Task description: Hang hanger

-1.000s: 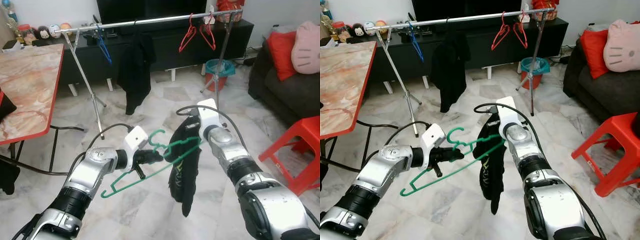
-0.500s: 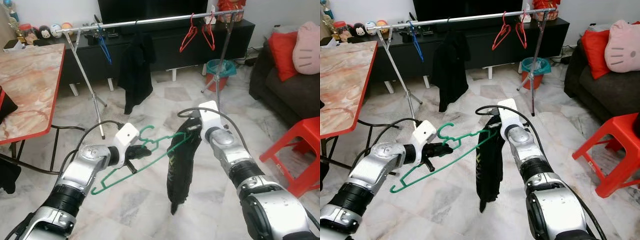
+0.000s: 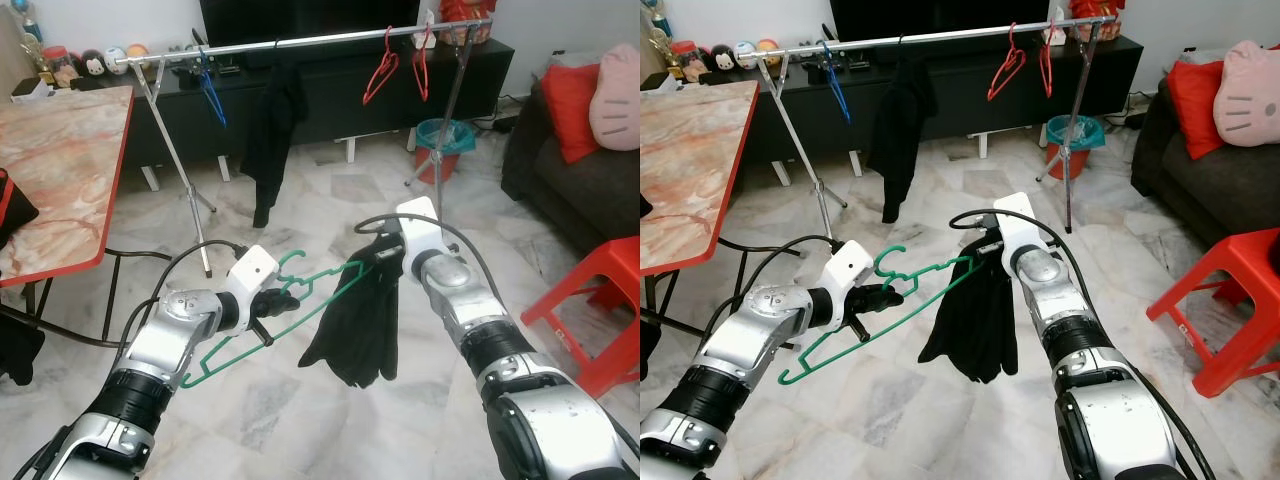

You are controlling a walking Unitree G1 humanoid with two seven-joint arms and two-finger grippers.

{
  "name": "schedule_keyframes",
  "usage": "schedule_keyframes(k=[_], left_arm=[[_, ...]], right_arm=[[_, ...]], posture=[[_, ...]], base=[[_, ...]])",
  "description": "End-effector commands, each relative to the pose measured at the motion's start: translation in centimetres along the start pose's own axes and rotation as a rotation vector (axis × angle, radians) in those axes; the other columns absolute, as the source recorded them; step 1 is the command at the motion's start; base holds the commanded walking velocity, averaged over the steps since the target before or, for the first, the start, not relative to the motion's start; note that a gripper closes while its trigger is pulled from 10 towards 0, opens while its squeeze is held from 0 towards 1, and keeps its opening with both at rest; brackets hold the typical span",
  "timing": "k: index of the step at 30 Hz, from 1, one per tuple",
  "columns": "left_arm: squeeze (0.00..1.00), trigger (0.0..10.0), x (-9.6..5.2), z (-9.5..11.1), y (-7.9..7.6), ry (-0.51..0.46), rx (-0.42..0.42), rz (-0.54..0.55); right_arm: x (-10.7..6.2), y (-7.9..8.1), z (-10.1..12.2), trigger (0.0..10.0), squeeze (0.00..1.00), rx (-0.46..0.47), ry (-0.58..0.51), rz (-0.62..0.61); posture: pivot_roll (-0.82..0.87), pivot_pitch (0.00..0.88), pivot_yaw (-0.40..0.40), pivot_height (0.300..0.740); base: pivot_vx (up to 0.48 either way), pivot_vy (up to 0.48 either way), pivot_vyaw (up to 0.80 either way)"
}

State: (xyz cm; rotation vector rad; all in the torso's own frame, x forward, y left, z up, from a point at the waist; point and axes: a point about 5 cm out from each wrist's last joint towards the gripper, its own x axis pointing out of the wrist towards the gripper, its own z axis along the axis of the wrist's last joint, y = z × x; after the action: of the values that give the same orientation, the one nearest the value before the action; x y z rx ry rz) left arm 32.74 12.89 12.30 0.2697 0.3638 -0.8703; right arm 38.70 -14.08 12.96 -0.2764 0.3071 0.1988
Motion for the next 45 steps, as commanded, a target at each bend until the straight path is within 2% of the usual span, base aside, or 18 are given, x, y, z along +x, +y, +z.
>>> schedule_keyframes(k=[1, 4, 7, 11, 14, 16, 19, 22, 24, 25, 28, 30, 33, 39, 43, 45], left_arm=[[0.00, 10.0, -0.1, 0.6, -0.1, -0.052, -0.012, -0.010], [0.00, 10.0, -0.1, 0.7, -0.5, -0.054, -0.003, -0.045], [0.00, 10.0, -0.1, 0.6, -0.3, -0.051, -0.003, -0.017], [0.00, 10.0, 0.2, 0.8, 0.8, -0.042, -0.014, 0.095], [0.00, 10.0, 0.1, 0.3, 2.3, 0.030, -0.011, 0.242], [0.00, 10.0, 0.1, 0.3, 2.3, 0.030, -0.012, 0.248], [0.00, 10.0, -0.1, 0.3, 3.2, 0.034, -0.036, 0.335], [0.00, 10.0, -0.2, 0.4, 3.3, 0.022, -0.045, 0.342], [0.00, 10.0, 0.0, 1.1, 2.3, -0.049, -0.080, 0.237], [0.00, 10.0, 0.0, 1.1, 2.3, -0.049, -0.080, 0.237], [0.00, 10.0, 0.1, 1.7, 1.1, -0.106, -0.077, 0.118], [0.00, 10.0, -0.2, 2.1, -0.1, -0.147, -0.063, -0.011], [0.00, 10.0, -0.4, 2.2, -1.1, -0.162, -0.063, -0.099], [0.00, 10.0, -0.5, 2.1, -1.7, -0.155, -0.060, -0.157], [0.00, 10.0, -0.3, 2.0, -1.8, -0.143, -0.056, -0.163], [0.00, 10.0, -0.6, 2.0, -2.2, -0.138, -0.048, -0.201]], right_arm=[[-0.2, 0.2, 0.7, 10.0, 0.00, -0.020, -0.022, 0.024], [-0.4, 0.5, 0.8, 10.0, 0.00, -0.035, -0.015, 0.040], [-0.6, 0.8, 1.0, 10.0, 0.00, -0.029, -0.011, 0.045], [-1.3, 1.1, 0.9, 10.0, 0.00, -0.025, -0.008, 0.048], [-1.5, 0.2, 0.4, 10.0, 0.00, -0.025, 0.004, 0.004], [-1.6, 0.1, 0.4, 10.0, 0.00, -0.026, 0.005, 0.003], [-1.8, -0.4, 0.4, 10.0, 0.00, -0.032, 0.015, -0.024], [-2.0, -0.4, 0.4, 10.0, 0.00, -0.043, 0.016, -0.031], [-2.3, 0.1, 0.7, 10.0, 0.00, -0.046, 0.008, -0.009], [-2.3, 0.1, 0.7, 10.0, 0.00, -0.046, 0.008, -0.009], [-2.7, 0.5, 1.2, 10.0, 0.00, -0.055, -0.012, 0.024], [-2.9, 1.0, 2.4, 10.0, 0.00, -0.003, -0.048, 0.054], [-3.2, 1.4, 3.6, 10.0, 0.00, 0.005, -0.070, 0.071], [-3.5, 1.6, 4.6, 10.0, 0.00, 0.014, -0.086, 0.049], [-3.9, 2.9, 5.4, 10.0, 0.00, 0.006, -0.111, 0.089], [-4.1, 2.6, 5.3, 10.0, 0.00, 0.004, -0.115, 0.067]], posture=[[-0.16, 0.000, 0.012, 0.740], [-0.16, 0.000, 0.011, 0.740], [-0.16, 0.000, 0.012, 0.740], [-0.16, 0.000, 0.012, 0.740], [-0.16, 0.000, 0.013, 0.740], [-0.16, 0.000, 0.013, 0.740], [-0.16, 0.000, 0.013, 0.740], [-0.16, 0.000, 0.013, 0.740], [-0.16, 0.000, 0.013, 0.740], [-0.16, 0.000, 0.013, 0.740], [-0.16, 0.000, 0.015, 0.740], [-0.16, 0.000, 0.015, 0.740], [-0.16, 0.000, 0.015, 0.740], [-0.16, 0.000, 0.014, 0.740], [-0.16, 0.000, 0.014, 0.740], [-0.16, 0.000, 0.014, 0.740]], base=[[0.000, 0.000, 0.00], [0.000, 0.000, 0.00], [0.000, 0.000, 0.00], [0.000, 0.000, 0.00], [0.000, 0.000, 0.00], [0.000, 0.000, 0.00], [0.000, 0.000, 0.00], [0.000, 0.000, 0.00], [0.000, 0.000, 0.00], [0.000, 0.000, 0.00], [0.000, 0.000, 0.00], [0.000, 0.000, 0.00], [0.000, 0.000, 0.00], [0.000, 0.000, 0.00], [0.000, 0.000, 0.00], [0.000, 0.000, 0.00]])
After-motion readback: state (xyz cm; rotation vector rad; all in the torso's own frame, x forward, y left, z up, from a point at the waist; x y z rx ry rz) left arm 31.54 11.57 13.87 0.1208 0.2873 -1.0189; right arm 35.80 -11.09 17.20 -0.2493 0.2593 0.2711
